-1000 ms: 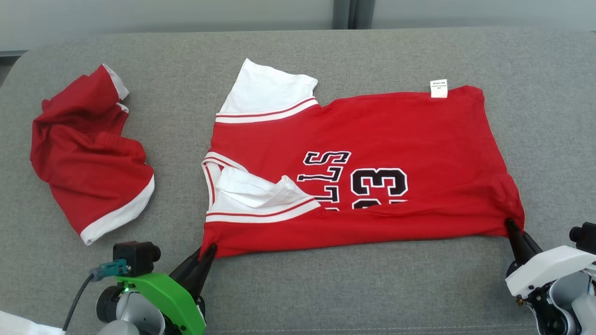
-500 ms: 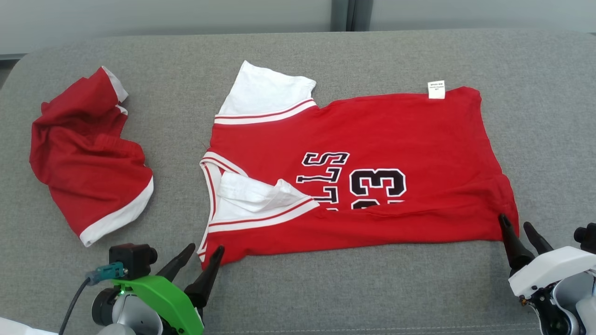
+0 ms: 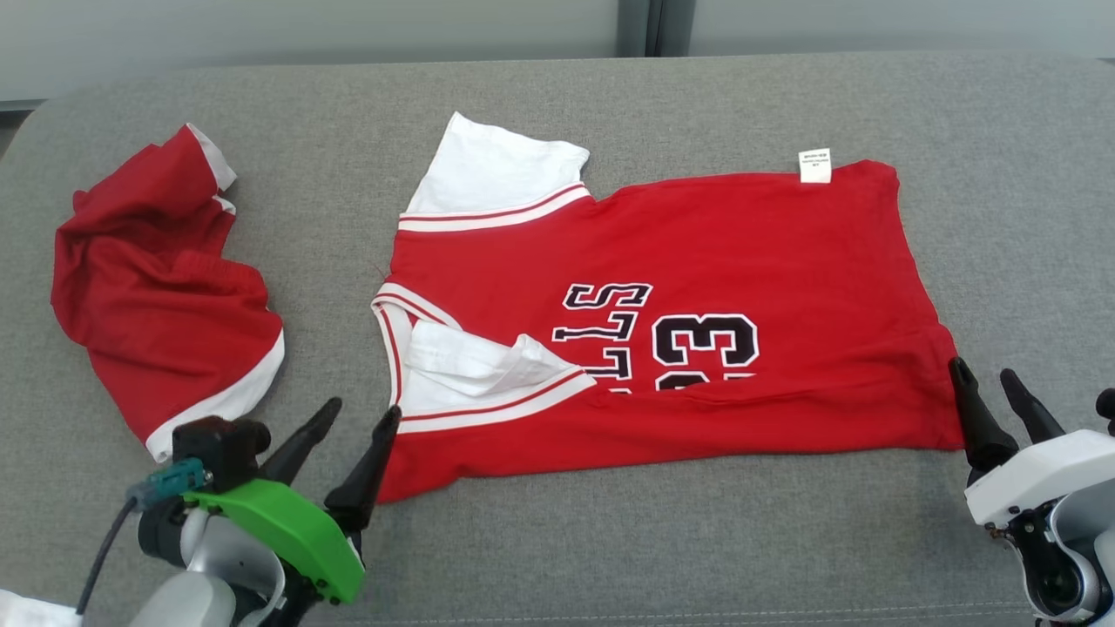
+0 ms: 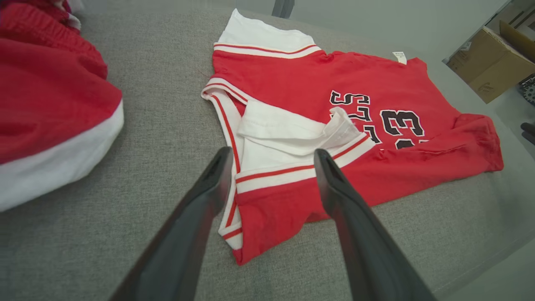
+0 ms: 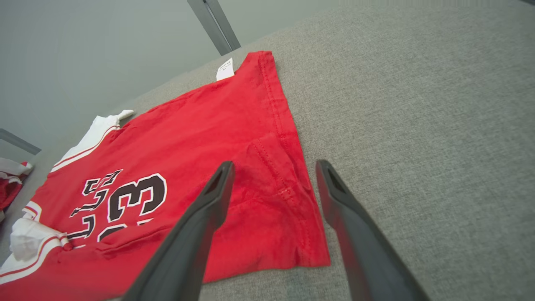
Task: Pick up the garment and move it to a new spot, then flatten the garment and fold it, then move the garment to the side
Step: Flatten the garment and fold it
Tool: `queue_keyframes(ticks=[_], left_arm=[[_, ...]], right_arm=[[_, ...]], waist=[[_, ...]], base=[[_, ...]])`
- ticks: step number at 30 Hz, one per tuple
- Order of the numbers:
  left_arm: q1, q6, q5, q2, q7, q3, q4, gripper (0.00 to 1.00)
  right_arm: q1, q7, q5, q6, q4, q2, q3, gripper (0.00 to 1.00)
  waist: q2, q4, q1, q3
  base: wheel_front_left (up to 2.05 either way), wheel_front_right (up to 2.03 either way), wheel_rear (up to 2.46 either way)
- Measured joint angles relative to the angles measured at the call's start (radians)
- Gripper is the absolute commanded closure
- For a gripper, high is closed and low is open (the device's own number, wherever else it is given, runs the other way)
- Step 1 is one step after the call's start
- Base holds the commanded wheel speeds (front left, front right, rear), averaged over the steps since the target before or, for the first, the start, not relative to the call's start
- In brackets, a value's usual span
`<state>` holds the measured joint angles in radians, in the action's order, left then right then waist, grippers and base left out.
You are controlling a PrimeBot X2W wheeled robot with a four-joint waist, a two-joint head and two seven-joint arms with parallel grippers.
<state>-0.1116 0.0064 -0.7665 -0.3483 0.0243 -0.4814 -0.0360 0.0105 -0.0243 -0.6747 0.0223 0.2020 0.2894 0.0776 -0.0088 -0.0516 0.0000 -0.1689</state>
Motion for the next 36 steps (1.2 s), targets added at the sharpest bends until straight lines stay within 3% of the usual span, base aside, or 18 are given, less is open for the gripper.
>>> queue_keyframes(ticks=[9, 18, 23, 36], left_arm=[[-0.118, 0.013, 0.036, -0.02, 0.005, 0.024, 0.056, 0.0], [-0.303, 0.011, 0.058, -0.028, 0.056, 0.024, 0.083, 0.0], [-0.404, 0.001, 0.062, -0.019, 0.091, 0.022, 0.071, 0.0], [-0.668, -0.026, 0.121, -0.008, 0.15, 0.002, -0.026, 0.0]], right_arm=[[-0.124, 0.017, 0.019, -0.016, -0.068, -0.002, 0.027, 0.0], [-0.254, 0.044, 0.063, -0.077, -0.1, 0.024, 0.008, 0.0], [-0.325, 0.07, 0.077, -0.105, -0.1, 0.031, -0.005, 0.0], [-0.511, 0.143, 0.133, -0.131, -0.079, 0.035, 0.007, 0.0]], waist=[[0.0, 0.014, 0.0, -0.043], [0.0, 0.027, 0.0, -0.13], [0.0, 0.03, 0.0, -0.191], [0.0, 0.043, 0.0, -0.343]], base=[[0.0, 0.0, 0.0], [0.0, 0.0, 0.0], [0.0, 0.0, 0.0], [0.0, 0.0, 0.0]])
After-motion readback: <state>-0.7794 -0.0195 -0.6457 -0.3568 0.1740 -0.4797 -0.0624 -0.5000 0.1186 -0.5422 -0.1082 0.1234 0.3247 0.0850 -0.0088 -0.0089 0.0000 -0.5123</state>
